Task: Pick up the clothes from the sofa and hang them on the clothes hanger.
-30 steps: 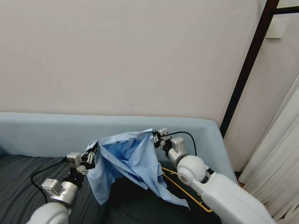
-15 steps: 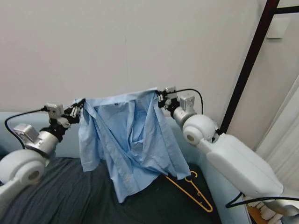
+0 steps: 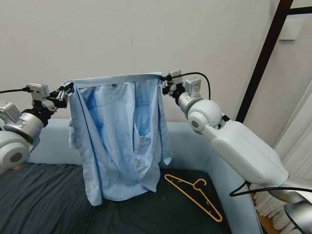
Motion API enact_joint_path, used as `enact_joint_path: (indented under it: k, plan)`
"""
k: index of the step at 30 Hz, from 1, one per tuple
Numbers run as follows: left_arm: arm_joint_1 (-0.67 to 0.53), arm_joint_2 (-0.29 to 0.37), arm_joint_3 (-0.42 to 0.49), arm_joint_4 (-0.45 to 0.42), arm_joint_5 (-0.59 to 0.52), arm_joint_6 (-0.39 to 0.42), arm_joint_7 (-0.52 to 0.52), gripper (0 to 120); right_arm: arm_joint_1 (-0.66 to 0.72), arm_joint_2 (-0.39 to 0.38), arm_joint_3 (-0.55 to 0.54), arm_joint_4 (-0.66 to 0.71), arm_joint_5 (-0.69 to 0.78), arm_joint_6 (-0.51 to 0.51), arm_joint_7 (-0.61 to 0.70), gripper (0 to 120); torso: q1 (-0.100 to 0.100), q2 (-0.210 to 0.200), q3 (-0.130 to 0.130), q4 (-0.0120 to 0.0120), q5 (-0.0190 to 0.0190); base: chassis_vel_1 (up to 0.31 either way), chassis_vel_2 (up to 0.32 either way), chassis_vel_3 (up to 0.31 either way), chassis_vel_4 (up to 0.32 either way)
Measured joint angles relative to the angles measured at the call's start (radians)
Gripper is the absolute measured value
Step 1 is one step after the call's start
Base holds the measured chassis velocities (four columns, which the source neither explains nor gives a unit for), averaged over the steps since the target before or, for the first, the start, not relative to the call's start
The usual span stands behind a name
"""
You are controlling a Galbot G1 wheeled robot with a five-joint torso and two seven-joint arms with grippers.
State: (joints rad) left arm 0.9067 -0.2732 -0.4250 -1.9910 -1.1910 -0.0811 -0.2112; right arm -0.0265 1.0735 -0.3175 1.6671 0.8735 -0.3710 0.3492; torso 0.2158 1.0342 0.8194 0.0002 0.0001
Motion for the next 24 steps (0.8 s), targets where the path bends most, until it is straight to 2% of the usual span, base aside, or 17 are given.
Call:
enact_joint_path:
  k: [3,4,8,9,10,11,12,13,16,17,18,19,22,24]
  plan:
    - [0.071,-0.04,-0.024,-0.104,0.06,0.006,-0.035,0,-0.092,-0.081,0.001,0.15,0.017,-0.011,0.048,0,0.0,0.0,0.0,0.0,0.0003,0.0,0.0,0.0,0.0]
    - [0.071,-0.04,-0.024,-0.104,0.06,0.006,-0.035,0,-0.092,-0.081,0.001,0.15,0.017,-0.011,0.048,0,0.0,0.0,0.0,0.0,0.0003,0.0,0.0,0.0,0.0]
    - [0.087,-0.082,-0.029,-0.204,0.077,0.05,-0.087,0,-0.2,-0.194,0.058,0.309,0.047,-0.022,0.069,0,0.0,0.0,0.0,0.0,0.0001,0.0,0.0,0.0,0.0]
    - [0.087,-0.082,-0.029,-0.204,0.077,0.05,-0.087,0,-0.2,-0.194,0.058,0.309,0.047,-0.022,0.069,0,0.0,0.0,0.0,0.0,0.0001,0.0,0.0,0.0,0.0]
    - [0.088,-0.086,-0.028,-0.242,0.08,0.067,-0.098,0,-0.276,-0.266,0.121,0.385,0.068,-0.029,0.083,0,0.0,0.0,0.0,0.0,0.0003,0.0,0.0,0.0,0.0]
    - [0.089,-0.085,-0.029,-0.263,0.08,0.074,-0.098,0,-0.326,-0.305,0.162,0.43,0.077,-0.032,0.088,0,0.0,0.0,0.0,-0.0003,0.0004,0.0,0.0,0.0,0.0]
    - [0.111,-0.073,-0.066,-0.311,0.071,0.091,-0.1,0,-0.414,-0.359,0.236,0.504,0.096,-0.034,0.088,0,0.0,0.0,0.0,-0.0018,0.0006,0.0,0.0,0.0,0.0]
    - [0.111,-0.073,-0.066,-0.311,0.071,0.091,-0.1,0,-0.414,-0.359,0.236,0.504,0.096,-0.034,0.088,0,0.0,0.0,0.0,-0.0018,0.0006,0.0,0.0,0.0,0.0]
    - [0.179,-0.048,-0.219,-0.413,0.003,0.141,-0.126,0,-0.572,-0.464,0.402,0.673,0.145,-0.033,0.071,0,0.0,0.0,0.0,-0.0007,0.001,0.0,0.0,0.0,0.0]
    - [0.182,-0.042,-0.241,-0.426,-0.014,0.151,-0.132,0,-0.585,-0.476,0.417,0.69,0.151,-0.031,0.068,0,0.0,0.0,0.0,-0.0005,0.0008,0.0,0.0,0.0,0.0]
    - [0.185,-0.024,-0.301,-0.458,-0.061,0.178,-0.149,0,-0.622,-0.525,0.467,0.744,0.183,-0.022,0.066,0,-0.001,0.0,-0.001,-0.0002,0.0003,0.0,0.0,0.0,0.0]
    - [0.185,-0.024,-0.301,-0.458,-0.061,0.178,-0.149,0,-0.622,-0.525,0.467,0.744,0.183,-0.022,0.066,0,-0.001,0.0,-0.001,-0.0002,0.0003,0.0,0.0,0.0,0.0]
    - [0.187,0.012,-0.415,-0.502,-0.137,0.235,-0.167,0,-0.656,-0.584,0.569,0.817,0.271,-0.022,0.081,0,0.0,0.0,0.0,-0.0001,0.0002,0.0,0.0,0.0,0.0]
    - [0.187,0.016,-0.439,-0.505,-0.155,0.246,-0.168,0,-0.666,-0.594,0.605,0.832,0.309,-0.027,0.09,0,0.0,0.0,0.0,-0.0001,0.0002,0.0,0.0,0.0,0.0]
